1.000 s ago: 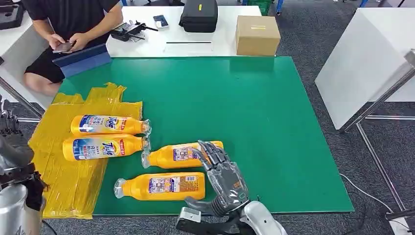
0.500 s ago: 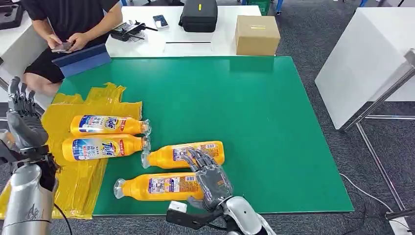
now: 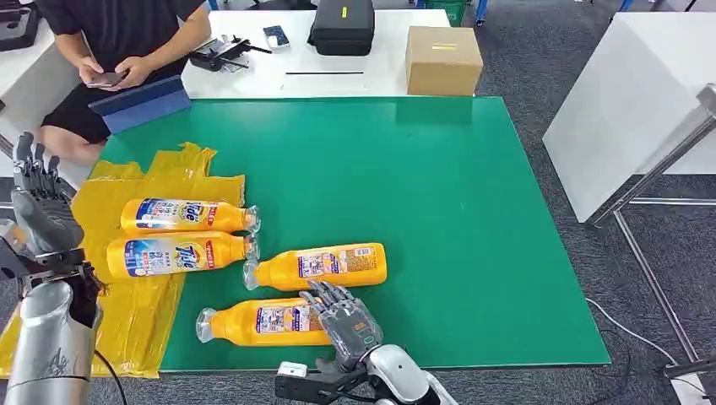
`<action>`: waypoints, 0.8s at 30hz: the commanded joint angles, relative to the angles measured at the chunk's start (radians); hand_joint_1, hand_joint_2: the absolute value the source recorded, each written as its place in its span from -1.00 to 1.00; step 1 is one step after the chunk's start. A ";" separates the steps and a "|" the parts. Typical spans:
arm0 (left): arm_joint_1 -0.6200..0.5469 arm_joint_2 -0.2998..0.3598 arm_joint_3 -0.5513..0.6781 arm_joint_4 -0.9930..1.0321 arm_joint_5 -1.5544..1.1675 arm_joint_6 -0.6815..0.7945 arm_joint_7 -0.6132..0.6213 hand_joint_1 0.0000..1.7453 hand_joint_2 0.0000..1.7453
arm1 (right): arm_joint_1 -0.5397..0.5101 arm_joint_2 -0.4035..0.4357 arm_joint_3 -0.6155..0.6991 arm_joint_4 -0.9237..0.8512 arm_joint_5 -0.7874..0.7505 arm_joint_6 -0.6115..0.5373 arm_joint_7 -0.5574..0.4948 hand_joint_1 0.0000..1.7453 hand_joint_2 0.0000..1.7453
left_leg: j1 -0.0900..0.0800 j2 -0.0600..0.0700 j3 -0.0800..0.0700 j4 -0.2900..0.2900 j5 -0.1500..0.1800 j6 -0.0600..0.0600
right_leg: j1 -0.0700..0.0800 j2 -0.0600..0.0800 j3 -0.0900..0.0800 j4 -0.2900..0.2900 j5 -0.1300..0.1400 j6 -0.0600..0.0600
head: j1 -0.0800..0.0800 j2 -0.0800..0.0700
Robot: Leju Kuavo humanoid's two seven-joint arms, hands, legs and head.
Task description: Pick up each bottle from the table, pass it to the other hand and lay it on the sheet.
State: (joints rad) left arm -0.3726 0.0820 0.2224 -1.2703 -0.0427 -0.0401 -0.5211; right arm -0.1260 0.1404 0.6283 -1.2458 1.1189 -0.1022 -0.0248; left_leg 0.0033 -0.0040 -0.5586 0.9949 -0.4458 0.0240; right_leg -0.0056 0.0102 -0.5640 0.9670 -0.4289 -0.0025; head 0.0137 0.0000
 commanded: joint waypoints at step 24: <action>0.107 -0.040 0.119 -0.096 0.012 -0.027 0.013 -1.00 -1.00 | -0.123 0.040 0.038 0.336 0.085 -0.002 0.093 -1.00 1.00 | 0.000 -0.001 0.004 -0.001 0.000 -0.001 | 0.000 -0.001 0.004 -0.002 0.000 0.000 | 0.000 0.000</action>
State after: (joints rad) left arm -0.2607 0.0770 0.2972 -1.3695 -0.0309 -0.0626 -0.5180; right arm -0.2242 0.1881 0.6584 -1.0582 1.1818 -0.1205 0.0385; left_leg 0.0032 -0.0040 -0.5562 0.9949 -0.4458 0.0239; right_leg -0.0056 0.0102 -0.5622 0.9668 -0.4290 -0.0026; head 0.0137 0.0000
